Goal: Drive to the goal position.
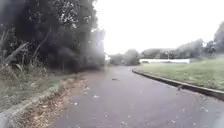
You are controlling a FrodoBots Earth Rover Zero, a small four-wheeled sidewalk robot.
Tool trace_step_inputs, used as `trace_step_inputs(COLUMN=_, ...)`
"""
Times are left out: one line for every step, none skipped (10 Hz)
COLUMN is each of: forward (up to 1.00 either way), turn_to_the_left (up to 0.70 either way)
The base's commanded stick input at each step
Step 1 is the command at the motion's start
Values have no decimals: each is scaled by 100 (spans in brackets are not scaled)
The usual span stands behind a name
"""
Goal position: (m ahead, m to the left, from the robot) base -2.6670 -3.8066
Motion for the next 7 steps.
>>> trace_step_inputs(forward=0, turn_to_the_left=0)
trace_step_inputs(forward=0, turn_to_the_left=0)
trace_step_inputs(forward=0, turn_to_the_left=-45)
trace_step_inputs(forward=0, turn_to_the_left=-45)
trace_step_inputs(forward=0, turn_to_the_left=-45)
trace_step_inputs(forward=0, turn_to_the_left=-45)
trace_step_inputs(forward=0, turn_to_the_left=-45)
